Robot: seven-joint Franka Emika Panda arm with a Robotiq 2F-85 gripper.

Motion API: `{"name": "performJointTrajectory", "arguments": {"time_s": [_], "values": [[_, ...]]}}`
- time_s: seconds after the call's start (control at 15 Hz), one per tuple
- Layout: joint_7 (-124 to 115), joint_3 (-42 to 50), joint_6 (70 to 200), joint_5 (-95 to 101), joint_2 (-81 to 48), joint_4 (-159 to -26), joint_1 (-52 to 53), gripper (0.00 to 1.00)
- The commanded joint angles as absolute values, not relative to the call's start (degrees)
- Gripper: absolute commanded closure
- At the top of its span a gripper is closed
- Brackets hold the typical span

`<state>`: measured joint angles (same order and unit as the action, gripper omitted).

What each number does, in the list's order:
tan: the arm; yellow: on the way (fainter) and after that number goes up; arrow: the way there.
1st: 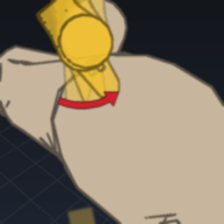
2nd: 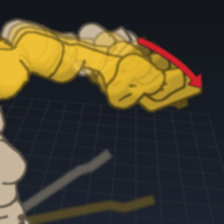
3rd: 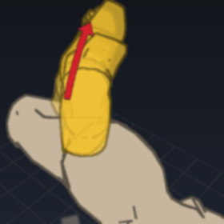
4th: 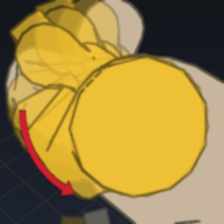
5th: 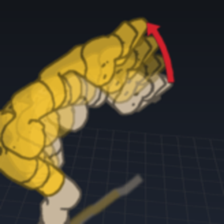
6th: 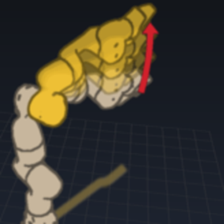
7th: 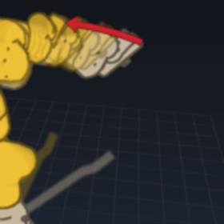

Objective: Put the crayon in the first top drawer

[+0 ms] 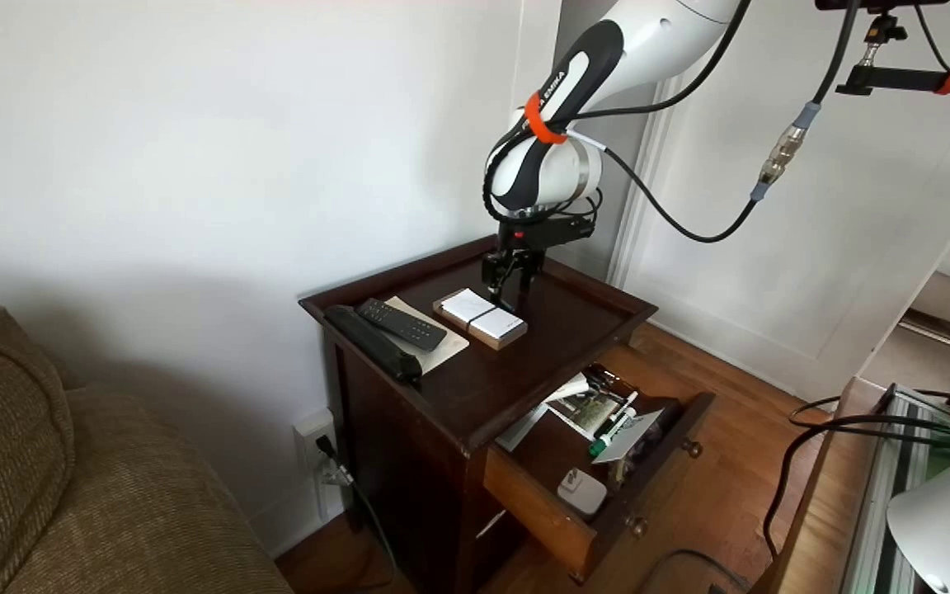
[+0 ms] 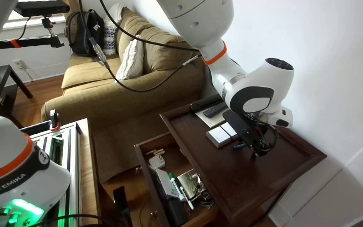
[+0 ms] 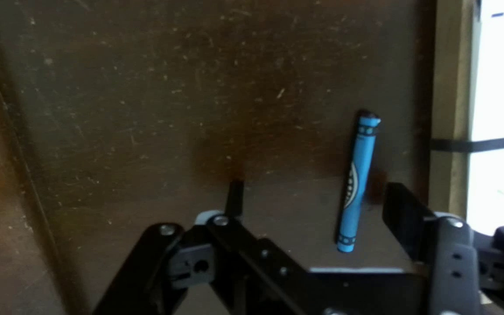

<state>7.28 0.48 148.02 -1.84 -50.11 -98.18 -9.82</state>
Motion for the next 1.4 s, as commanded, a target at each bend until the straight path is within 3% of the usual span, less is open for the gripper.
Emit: {"name": "performJointTrajectory", "arguments": {"time_s": [0.0, 0.13, 0.2, 0.27, 0.87, 1.0, 1.33], "values": [[8.53, 0.3, 146.12, -1.41, -51.69, -95.99, -9.93, 0.0], [8.72, 0.29, 146.04, -1.34, -51.93, -95.69, -9.83, 0.0], [8.75, 0.34, 146.09, -1.29, -52.05, -95.59, -9.75, 0.25], [8.72, 0.42, 146.14, -1.25, -52.1, -95.56, -9.68, 0.25], [7.87, 0.85, 146.08, -1.7, -51.57, -95.67, -9.94, 0.95], [7.74, 0.75, 145.92, -2.11, -51.44, -95.88, -10.28, 1.0], [8.82, -0.69, 144.97, -3.79, -48.93, -98.35, -12.03, 0.97]]}}
